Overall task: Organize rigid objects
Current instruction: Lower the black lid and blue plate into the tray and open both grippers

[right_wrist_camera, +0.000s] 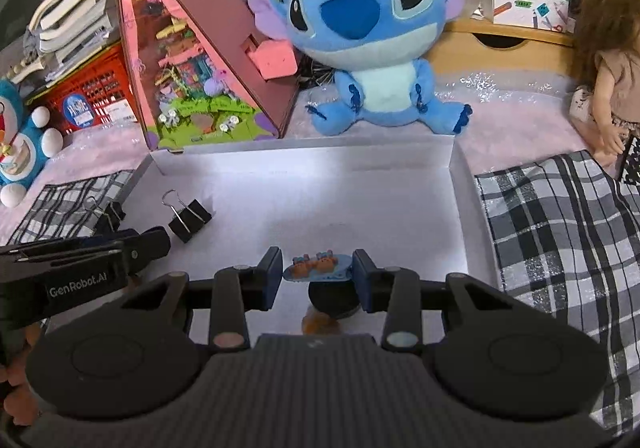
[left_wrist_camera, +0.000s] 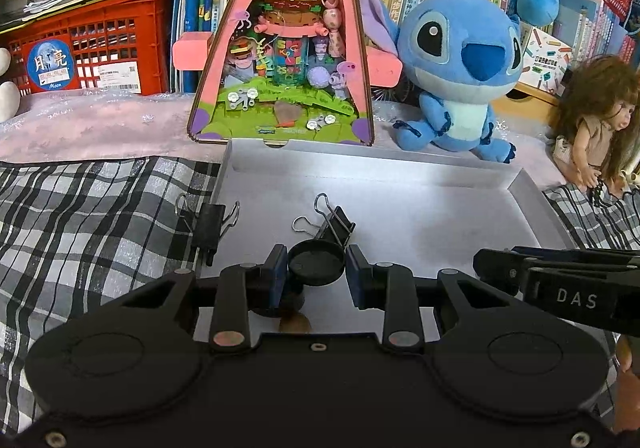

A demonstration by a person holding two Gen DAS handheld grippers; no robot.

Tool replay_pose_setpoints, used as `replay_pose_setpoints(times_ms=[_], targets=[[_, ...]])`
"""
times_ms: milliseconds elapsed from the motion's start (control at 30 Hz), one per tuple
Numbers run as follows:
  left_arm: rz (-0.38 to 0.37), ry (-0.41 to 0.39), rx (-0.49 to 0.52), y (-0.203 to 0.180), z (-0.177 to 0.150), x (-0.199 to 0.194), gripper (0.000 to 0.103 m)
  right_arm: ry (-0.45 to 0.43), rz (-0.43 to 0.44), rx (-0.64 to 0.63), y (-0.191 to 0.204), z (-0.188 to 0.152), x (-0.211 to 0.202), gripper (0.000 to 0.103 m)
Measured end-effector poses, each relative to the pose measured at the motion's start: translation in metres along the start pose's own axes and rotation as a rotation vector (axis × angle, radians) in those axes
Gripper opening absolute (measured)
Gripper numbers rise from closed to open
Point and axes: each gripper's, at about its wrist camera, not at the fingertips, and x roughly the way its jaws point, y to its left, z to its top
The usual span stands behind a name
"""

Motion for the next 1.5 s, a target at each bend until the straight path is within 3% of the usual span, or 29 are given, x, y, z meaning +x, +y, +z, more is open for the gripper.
replay_pose_setpoints(times_ms=[1500], targets=[[0.072, -0.042, 0.028, 0.0, -0.004, 0.019, 0.03, -0.059, -0.047, 0.057, -0.008, -0.001, 0.019, 0.046]])
